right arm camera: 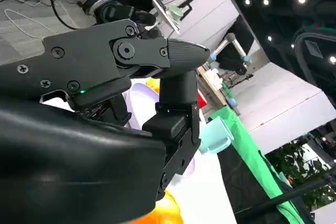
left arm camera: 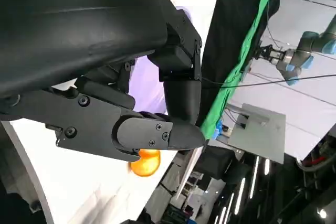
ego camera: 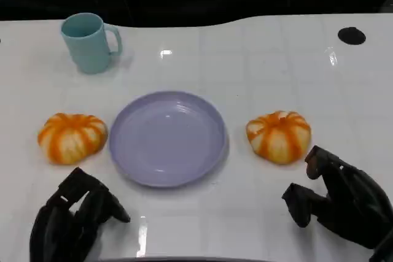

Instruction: Grasp the bread from the table and place it into the plate.

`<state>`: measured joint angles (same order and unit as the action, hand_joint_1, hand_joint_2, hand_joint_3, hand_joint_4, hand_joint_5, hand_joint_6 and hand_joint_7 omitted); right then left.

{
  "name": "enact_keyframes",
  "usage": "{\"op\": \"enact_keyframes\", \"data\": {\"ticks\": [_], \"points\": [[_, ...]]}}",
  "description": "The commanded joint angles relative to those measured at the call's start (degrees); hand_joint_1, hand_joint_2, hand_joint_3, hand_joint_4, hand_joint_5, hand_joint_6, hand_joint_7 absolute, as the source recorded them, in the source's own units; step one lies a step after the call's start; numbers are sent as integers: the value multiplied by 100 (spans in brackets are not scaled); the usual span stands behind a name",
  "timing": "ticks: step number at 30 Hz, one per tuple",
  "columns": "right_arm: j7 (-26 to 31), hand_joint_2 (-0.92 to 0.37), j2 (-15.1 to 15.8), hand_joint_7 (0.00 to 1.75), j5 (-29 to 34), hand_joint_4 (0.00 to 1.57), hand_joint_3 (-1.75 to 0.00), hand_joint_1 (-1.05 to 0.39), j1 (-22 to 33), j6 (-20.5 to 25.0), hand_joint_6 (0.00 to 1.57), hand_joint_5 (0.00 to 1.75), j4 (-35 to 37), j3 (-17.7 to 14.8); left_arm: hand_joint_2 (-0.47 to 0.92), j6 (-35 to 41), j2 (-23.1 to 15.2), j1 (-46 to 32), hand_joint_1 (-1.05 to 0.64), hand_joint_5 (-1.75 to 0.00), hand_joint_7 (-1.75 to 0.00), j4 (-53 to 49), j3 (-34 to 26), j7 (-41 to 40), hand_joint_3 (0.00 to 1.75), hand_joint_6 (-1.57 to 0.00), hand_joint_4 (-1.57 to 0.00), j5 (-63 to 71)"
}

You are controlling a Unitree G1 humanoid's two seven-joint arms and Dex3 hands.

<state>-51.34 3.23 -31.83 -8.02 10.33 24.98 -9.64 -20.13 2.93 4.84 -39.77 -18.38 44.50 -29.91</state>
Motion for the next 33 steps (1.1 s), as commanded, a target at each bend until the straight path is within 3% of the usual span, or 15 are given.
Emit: {"op": "enact_keyframes", "data": {"ticks": [1,4,5,7,11,14,19,21,27,33], "points": [[-155,-92,157,173,389,81,-37,-53,-89,-889,53,175,180,40,92,-131,-110,32,-59,-175,-147,-35,-35,62,23,-55,-65,27],[-129,-92,101,159,565,73,-34,-52,-148,-1601,50,175,352,3,92,-143,-104,13,-60,-175,-148,1,-18,9,23,-55,-65,53],[-116,-92,87,137,587,63,-31,-51,-169,-1760,53,175,399,-7,92,-131,-105,4,-60,-175,-151,23,-10,-2,24,-53,-65,60],[-40,-92,79,123,689,58,-30,-51,-209,-2154,56,175,475,-17,92,-117,-117,-15,-60,-175,-153,52,9,-21,24,-52,-64,83],[283,-92,218,90,1122,41,-25,-50,-308,-3078,44,156,511,-3,92,-124,-99,-20,-59,-175,-155,53,4,-30,24,-51,-64,75],[566,-92,396,71,1584,39,-24,-50,-354,-3865,42,130,537,58,92,-113,-90,-17,-58,-175,-153,49,-4,-36,26,-51,-64,69],[1311,-92,826,25,2664,43,-18,-51,-449,-5153,50,65,631,181,92,-124,-90,-23,-60,-175,-151,61,9,-78,25,-53,-65,107],[1648,-92,937,10,3023,49,-14,-56,-469,-5470,53,41,696,228,92,-128,-93,-19,-60,-175,-151,57,11,-74,25,-53,-65,110],[3133,-92,1594,1,4860,42,-7,-58,-469,-6186,44,22,464,410,92,-227,-110,12,-61,-175,-151,-16,28,-77,25,-52,-65,176],[4009,-90,2000,0,5799,29,-5,-59,-442,-6220,34,11,200,689,92,-178,-101,29,-61,-175,-151,-12,19,-69,23,-53,-65,164]]}}
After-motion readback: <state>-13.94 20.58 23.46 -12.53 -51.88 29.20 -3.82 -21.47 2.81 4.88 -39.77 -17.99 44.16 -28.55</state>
